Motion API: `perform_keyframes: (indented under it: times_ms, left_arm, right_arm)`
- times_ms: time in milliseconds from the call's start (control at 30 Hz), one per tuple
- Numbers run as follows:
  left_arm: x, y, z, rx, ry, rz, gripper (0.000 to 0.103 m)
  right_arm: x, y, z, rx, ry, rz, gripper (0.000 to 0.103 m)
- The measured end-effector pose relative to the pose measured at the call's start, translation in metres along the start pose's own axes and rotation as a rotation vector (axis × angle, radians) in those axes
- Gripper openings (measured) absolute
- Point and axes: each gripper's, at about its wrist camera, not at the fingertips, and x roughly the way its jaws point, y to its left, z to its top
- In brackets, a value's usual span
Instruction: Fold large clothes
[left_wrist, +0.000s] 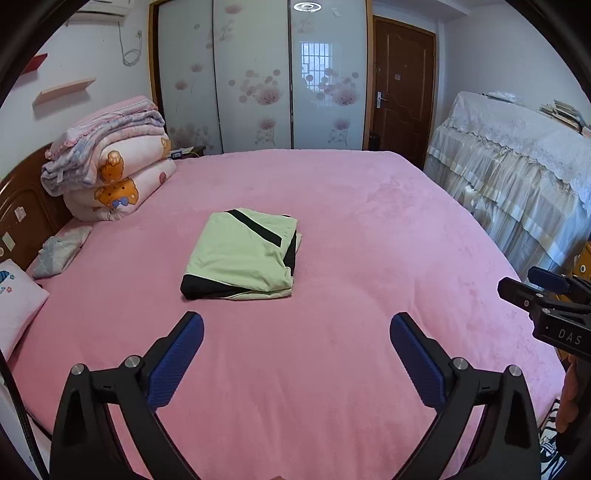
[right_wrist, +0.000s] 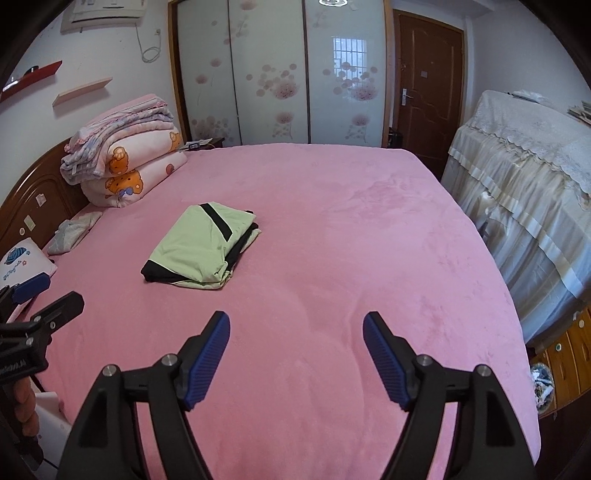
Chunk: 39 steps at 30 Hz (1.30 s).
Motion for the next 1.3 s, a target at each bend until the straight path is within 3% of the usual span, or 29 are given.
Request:
perform_keyframes:
  times_ms: [233,433,633,1000,1300]
  left_arm:
    - [-0.027,-0.023,-0.024,-0.001,-0.002,0.02,0.102]
    - [-0.024,-0.028,-0.037,-0.041,0.026,0.034,0.102]
    - [-0.017,-0.033,-0.047,-0.08,0.066,0.031,0.102]
    - [-0.014,-0.058,-0.077,-0.058,0.142,0.021,0.102]
    - [-0.008,-0.067,-0.109,-0.054,0.234,0.036,0.102]
  right_arm:
    - [-0.019,-0.019,-0.03,0.058,-0.008,-0.007,0.076]
    - [-0.024,-0.031,-0.051,0.114,-0.003,-0.004,0.076]
    - [-0.029,-0.032,-0.074,0.139,0.011,-0.062,0.076]
    - [-0.031,-0.043,-0.116,0.238,0.091,-0.024,0.077]
    - [-0.027,-0.033,-0.135,0.218,0.136,0.002,0.077]
